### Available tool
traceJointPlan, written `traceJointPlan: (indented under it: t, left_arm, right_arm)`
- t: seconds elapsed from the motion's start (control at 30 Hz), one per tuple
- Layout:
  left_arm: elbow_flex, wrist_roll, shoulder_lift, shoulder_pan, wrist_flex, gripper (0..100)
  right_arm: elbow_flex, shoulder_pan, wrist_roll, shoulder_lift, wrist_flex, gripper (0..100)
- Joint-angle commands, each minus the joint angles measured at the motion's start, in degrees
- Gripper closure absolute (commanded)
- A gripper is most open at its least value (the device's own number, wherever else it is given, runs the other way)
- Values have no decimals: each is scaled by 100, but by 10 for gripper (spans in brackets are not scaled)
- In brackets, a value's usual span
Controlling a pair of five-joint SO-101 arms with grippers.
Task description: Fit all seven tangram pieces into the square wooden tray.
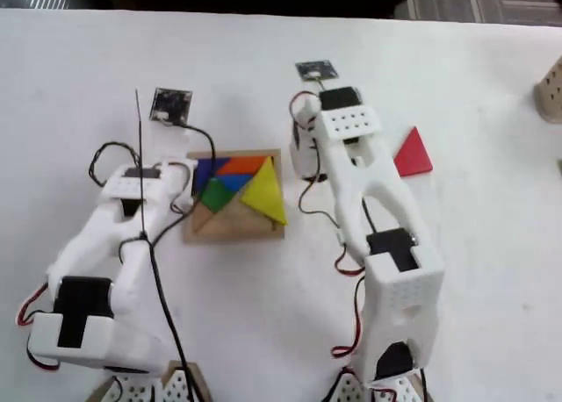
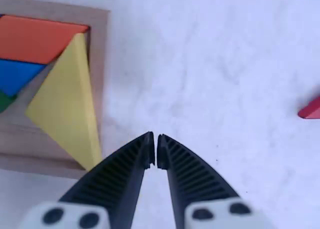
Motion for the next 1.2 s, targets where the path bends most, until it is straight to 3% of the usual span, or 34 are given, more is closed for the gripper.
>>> traceJointPlan:
  t: [0.0,0.17,0.37,0.67,0.8,0.93,1.17]
  left_arm:
    - [-26,9,-330,13,-123,977]
    - [62,9,-523,-110,-114,978]
    - [967,53,-1701,-13,-545,978]
    - [1275,70,-3327,1481,176,979]
    - [1108,633,-3125,2035,105,979]
    - [1108,1160,-2589,2589,-571,979]
    - [1108,686,-1358,3600,-1116,979]
  right_arm:
    - [510,215,-79,-400,-426,981]
    - [1108,620,-79,-725,-629,981]
    - [2426,1305,290,-1130,-1376,981]
    - [4818,1982,914,-2923,-2422,981]
    - [5714,2501,1363,-3670,-2510,981]
    - [6180,2905,1705,-4031,-2554,981]
    - [6338,3389,2048,-4031,-2765,981]
